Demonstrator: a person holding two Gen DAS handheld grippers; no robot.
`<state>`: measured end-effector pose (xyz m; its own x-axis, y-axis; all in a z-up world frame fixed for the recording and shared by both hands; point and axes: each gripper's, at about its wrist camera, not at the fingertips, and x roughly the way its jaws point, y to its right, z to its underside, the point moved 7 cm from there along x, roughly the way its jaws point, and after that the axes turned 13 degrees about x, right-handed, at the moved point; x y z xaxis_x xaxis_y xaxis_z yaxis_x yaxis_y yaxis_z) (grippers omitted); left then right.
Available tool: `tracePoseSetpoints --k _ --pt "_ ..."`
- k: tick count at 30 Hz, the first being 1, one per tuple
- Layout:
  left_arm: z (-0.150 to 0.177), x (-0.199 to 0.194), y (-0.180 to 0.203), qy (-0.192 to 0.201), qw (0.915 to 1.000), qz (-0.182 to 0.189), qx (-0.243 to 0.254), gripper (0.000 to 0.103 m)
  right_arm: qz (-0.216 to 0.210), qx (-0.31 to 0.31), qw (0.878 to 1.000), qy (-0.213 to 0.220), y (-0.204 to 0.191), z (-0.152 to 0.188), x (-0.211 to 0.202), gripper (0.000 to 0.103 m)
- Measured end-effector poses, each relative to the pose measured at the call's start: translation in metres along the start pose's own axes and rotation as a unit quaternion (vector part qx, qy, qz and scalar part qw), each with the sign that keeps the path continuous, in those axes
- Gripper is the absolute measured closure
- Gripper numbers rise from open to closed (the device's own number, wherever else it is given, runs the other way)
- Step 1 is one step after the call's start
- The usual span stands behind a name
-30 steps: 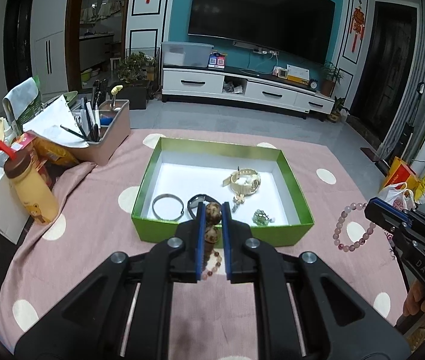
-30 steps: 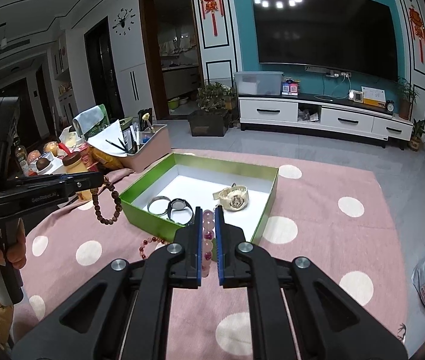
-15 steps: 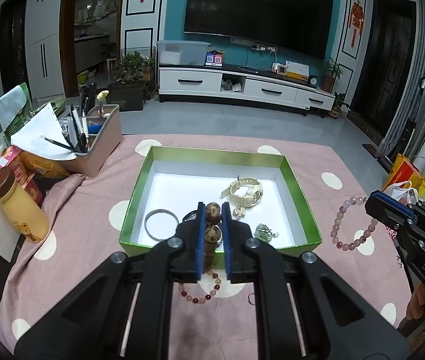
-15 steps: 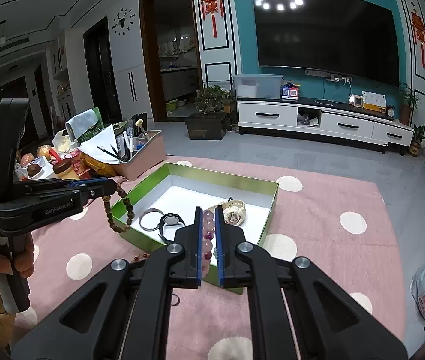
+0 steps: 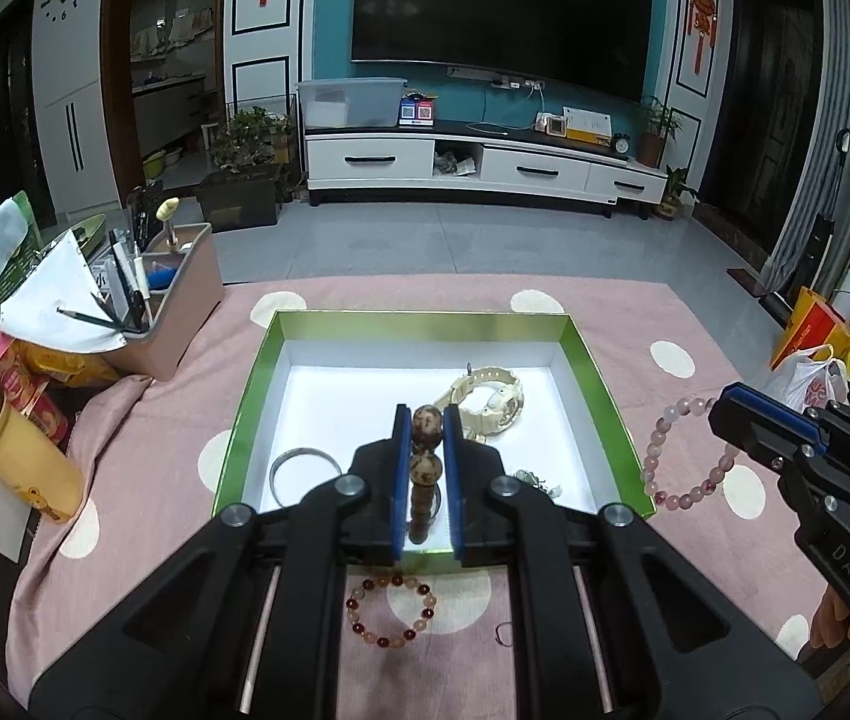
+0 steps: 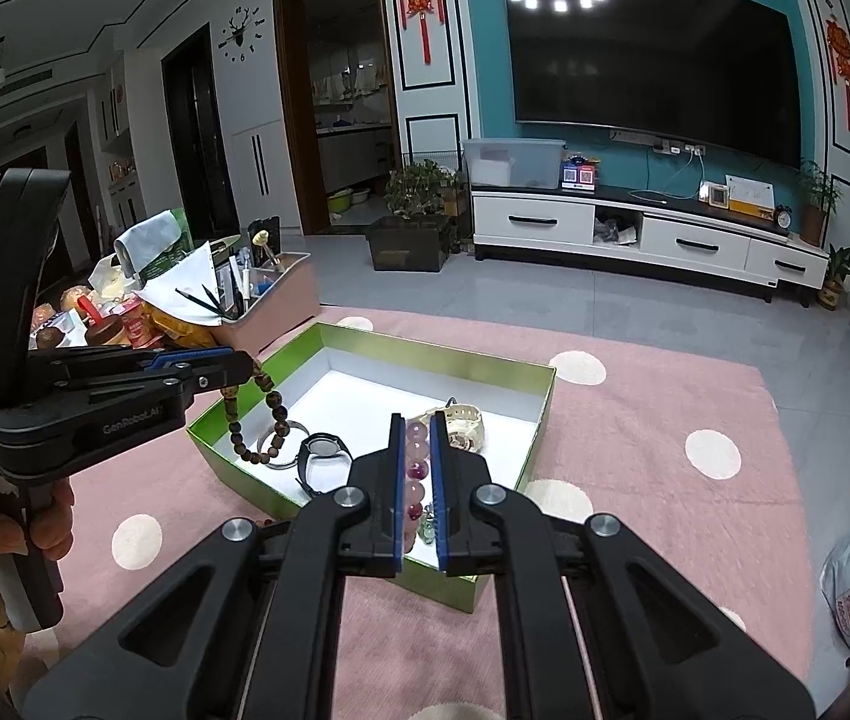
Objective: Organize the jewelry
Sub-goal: 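Lift both bracelets and carry them over the green box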
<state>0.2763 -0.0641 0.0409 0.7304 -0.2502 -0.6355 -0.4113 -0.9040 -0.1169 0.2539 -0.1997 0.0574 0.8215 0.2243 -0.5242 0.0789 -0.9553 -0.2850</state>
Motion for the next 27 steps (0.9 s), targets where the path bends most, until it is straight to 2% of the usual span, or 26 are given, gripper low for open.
tracePoseSetpoints --k 27 --pt "-0.022 0.07 0.002 -0.027 0.9994 -0.013 0.017 0.093 0.001 0.003 1.0 -0.027 0.014 -0.002 0.048 0.096"
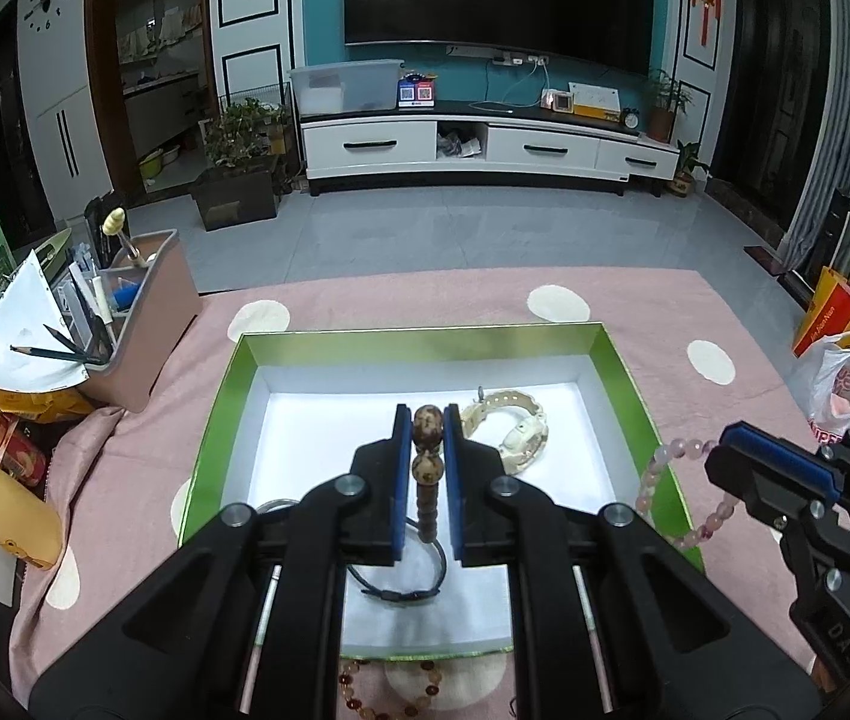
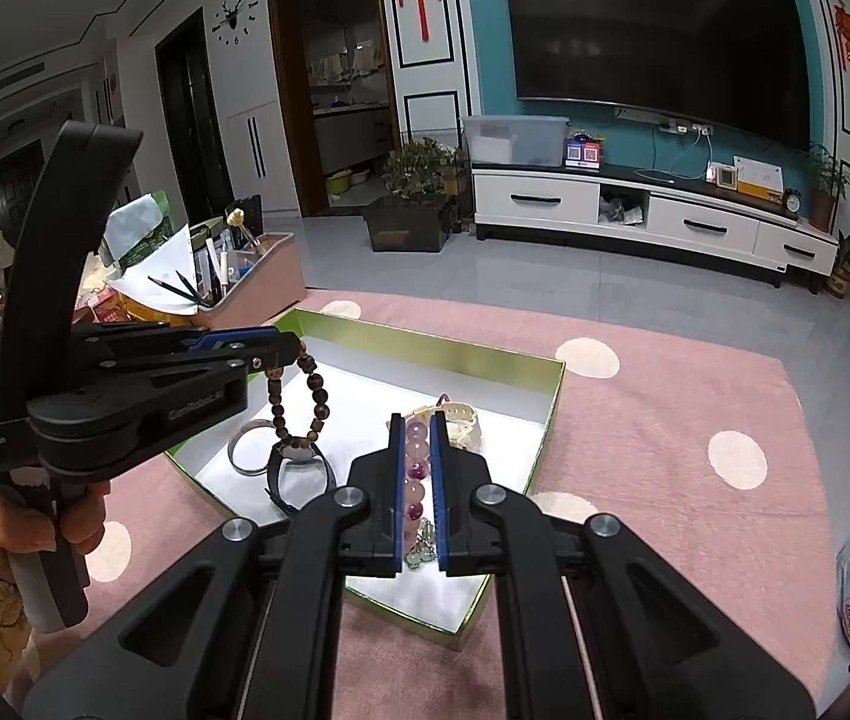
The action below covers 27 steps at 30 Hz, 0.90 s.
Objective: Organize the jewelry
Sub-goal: 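Lift both bracelets and carry them over the green box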
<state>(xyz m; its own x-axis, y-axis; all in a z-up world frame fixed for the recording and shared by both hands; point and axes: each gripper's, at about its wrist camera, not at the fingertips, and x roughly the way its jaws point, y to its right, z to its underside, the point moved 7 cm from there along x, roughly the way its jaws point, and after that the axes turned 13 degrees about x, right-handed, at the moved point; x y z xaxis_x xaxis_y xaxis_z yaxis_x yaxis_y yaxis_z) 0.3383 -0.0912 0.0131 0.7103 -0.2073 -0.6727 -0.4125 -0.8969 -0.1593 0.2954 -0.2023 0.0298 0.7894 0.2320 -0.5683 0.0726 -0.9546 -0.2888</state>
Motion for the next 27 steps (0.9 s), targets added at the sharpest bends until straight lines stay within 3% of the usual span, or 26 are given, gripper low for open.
tracePoseSetpoints --k 27 --pt "0.009 0.073 0.001 -0.051 0.9986 0.009 0.004 0.093 0.016 -0.001 0.999 -0.052 0.015 0.018 0.051 0.096"
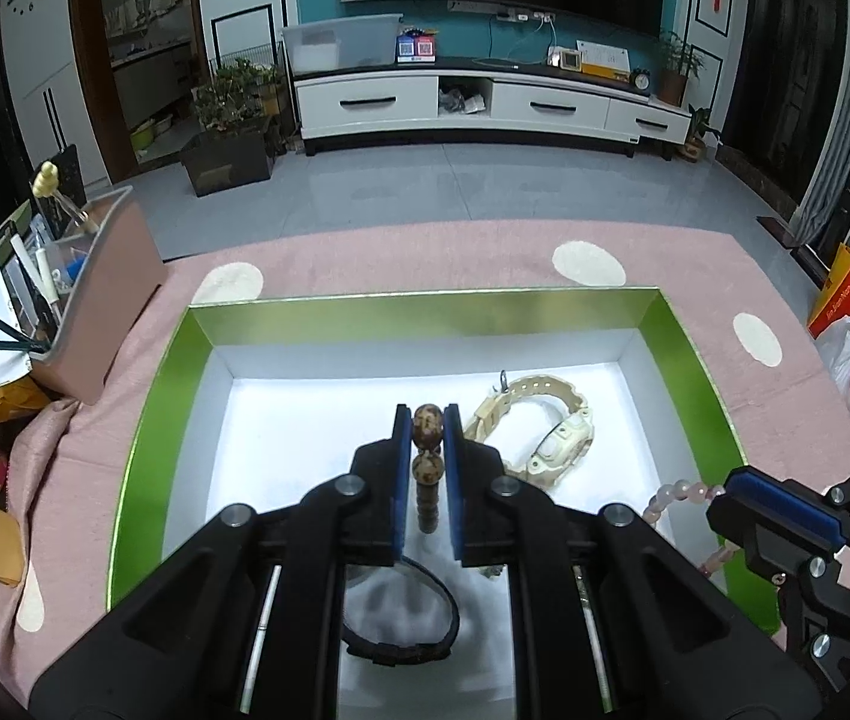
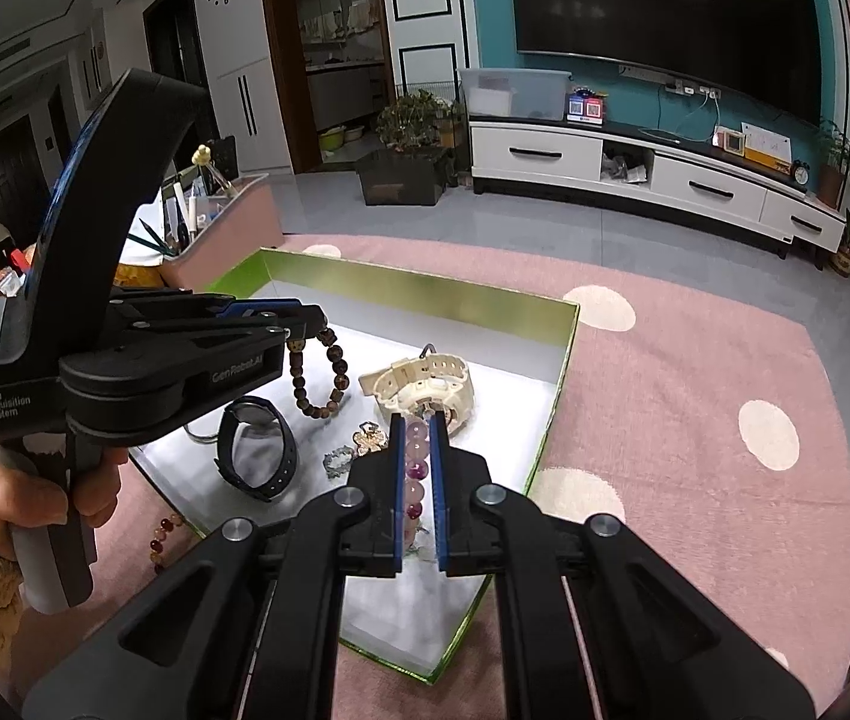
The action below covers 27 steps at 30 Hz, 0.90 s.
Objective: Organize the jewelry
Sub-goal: 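Lift both bracelets and carry them over the green box, then lower both bracelets into the green box and open both tools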
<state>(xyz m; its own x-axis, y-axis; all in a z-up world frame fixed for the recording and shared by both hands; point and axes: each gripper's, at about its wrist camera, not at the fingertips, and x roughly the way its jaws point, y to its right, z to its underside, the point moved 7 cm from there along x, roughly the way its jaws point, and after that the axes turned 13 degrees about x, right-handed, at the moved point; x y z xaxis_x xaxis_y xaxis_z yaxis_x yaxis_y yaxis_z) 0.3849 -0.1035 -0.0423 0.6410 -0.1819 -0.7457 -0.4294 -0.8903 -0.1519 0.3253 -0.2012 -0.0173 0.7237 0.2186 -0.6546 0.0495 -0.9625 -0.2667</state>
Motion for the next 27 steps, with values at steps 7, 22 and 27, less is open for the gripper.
tracePoseSetpoints --k 7,22,27 --pt "0.007 0.015 -0.004 -0.025 0.9997 -0.006 -0.004 0.093 0.008 -0.009 1.0 -0.014 -0.002 0.003 0.01 0.096" --pt "0.017 0.028 -0.006 -0.046 0.9988 -0.015 0.002 0.093 0.021 -0.01 0.999 -0.034 0.001 0.01 0.021 0.096" --pt "0.018 0.029 -0.005 -0.049 0.9987 -0.016 0.004 0.093 0.025 -0.008 0.999 -0.039 0.004 0.01 0.023 0.096"
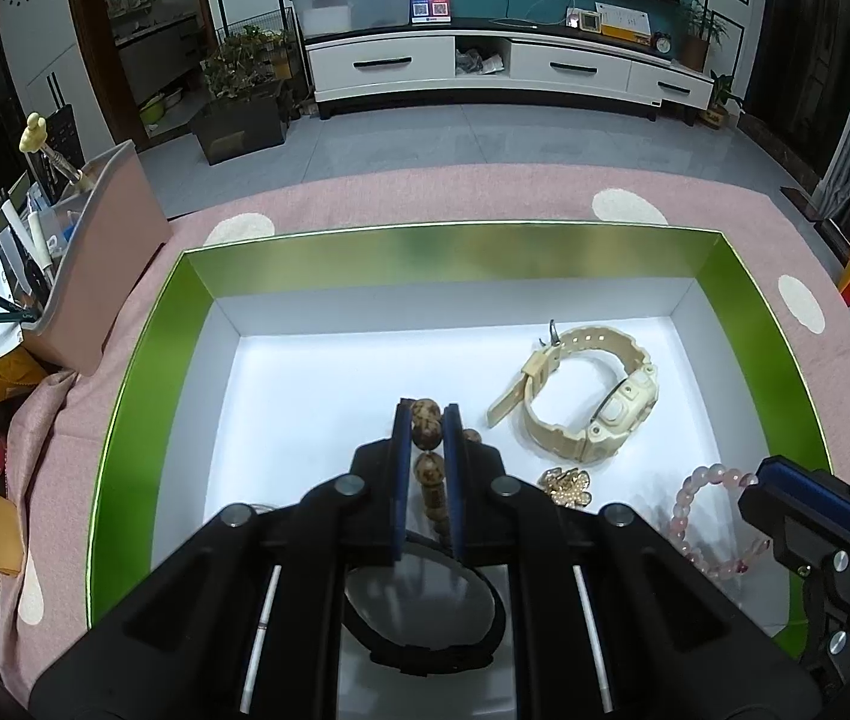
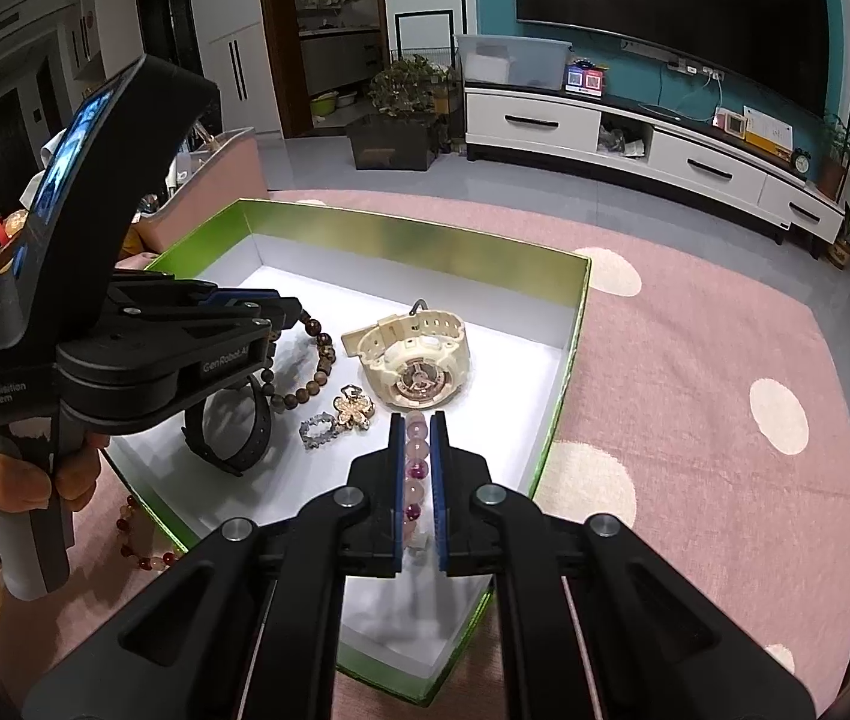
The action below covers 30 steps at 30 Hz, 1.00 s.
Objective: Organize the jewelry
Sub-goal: 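Lower both bracelets into the green box and open both tools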
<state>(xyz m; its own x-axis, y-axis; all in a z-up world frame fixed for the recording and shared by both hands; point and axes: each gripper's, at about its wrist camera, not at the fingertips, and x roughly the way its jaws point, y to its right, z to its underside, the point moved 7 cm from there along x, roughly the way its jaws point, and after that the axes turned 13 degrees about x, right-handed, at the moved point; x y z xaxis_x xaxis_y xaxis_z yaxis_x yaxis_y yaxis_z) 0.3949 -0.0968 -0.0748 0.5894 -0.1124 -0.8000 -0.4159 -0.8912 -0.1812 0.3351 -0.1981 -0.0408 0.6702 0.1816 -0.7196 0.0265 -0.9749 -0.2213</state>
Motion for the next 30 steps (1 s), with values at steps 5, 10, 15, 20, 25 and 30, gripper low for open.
tracePoseSetpoints --k 5,10,15,20,25,30 --pt "-0.001 0.0 -0.001 0.0 1.0 -0.001 -0.001 0.093 0.001 0.0 1.0 -0.003 0.0 0.002 0.003 0.096" --pt "-0.001 0.001 -0.001 0.001 1.0 -0.002 -0.002 0.093 0.003 0.002 1.0 -0.001 0.001 0.003 0.003 0.096" --pt "0.0 0.0 -0.001 0.003 1.0 -0.003 -0.004 0.086 0.002 0.008 1.0 0.002 0.001 0.002 0.002 0.096" --pt "0.001 -0.004 -0.002 0.008 0.9999 -0.002 -0.007 0.068 -0.001 0.017 1.0 0.012 0.003 0.001 -0.005 0.09" --pt "0.003 -0.017 0.0 0.021 0.9997 -0.009 -0.003 0.05 -0.007 0.021 0.999 0.023 0.001 0.0 -0.017 0.088" --pt "0.005 -0.037 0.002 0.035 0.9993 -0.008 -0.004 0.032 -0.016 0.025 0.999 0.039 -0.004 0.001 -0.037 0.072"
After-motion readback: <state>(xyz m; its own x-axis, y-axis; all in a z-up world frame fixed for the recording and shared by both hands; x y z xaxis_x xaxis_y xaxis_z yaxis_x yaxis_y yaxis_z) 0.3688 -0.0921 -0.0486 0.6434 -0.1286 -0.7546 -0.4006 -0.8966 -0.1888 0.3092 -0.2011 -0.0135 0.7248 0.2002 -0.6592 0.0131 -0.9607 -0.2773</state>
